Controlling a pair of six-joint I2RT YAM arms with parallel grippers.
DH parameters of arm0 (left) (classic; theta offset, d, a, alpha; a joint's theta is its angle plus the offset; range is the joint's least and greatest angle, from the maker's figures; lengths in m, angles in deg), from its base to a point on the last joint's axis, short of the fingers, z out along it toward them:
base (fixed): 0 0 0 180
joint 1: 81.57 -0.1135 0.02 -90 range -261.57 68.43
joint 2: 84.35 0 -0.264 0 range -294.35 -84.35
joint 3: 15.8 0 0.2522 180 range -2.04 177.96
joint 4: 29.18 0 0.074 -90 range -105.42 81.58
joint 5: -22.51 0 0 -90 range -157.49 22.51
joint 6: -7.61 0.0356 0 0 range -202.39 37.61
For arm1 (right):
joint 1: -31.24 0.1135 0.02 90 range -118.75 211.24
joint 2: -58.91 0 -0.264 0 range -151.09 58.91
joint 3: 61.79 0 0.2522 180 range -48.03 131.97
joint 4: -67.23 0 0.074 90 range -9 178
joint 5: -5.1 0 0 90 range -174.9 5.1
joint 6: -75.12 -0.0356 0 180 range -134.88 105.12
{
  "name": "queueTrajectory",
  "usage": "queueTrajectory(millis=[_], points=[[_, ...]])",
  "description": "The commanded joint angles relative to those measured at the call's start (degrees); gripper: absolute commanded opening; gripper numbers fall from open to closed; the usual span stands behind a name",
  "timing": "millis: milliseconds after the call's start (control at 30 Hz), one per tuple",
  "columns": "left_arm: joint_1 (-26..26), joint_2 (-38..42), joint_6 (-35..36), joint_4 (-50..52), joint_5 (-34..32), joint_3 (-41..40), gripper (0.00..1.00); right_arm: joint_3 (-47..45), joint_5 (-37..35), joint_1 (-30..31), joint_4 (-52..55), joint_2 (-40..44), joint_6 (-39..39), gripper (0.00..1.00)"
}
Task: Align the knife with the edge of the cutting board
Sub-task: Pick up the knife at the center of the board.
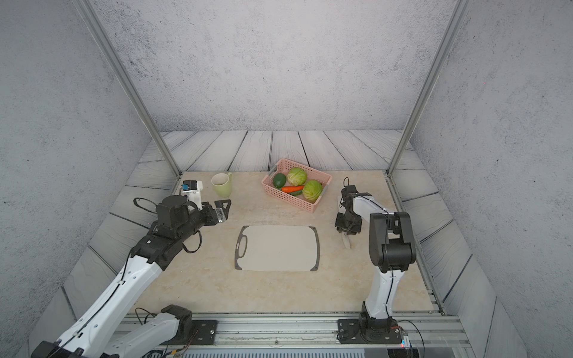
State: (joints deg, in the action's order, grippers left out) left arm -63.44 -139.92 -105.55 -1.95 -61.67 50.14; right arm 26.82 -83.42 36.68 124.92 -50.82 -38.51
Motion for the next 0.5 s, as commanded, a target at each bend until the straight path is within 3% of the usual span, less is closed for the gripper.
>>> queueTrajectory(millis=[0, 467], points=[[0.1, 0.1, 0.2, -1.3, 0.3, -0.5, 0.98, 1.3, -1.0, -0.2, 2.2, -1.6, 0.5, 0.37], [0.2, -0.4, 0.1, -1.2, 0.6, -0.3, 0.98, 2.2, -0.6, -0.2, 3.1, -4.1, 1.0, 0.37]])
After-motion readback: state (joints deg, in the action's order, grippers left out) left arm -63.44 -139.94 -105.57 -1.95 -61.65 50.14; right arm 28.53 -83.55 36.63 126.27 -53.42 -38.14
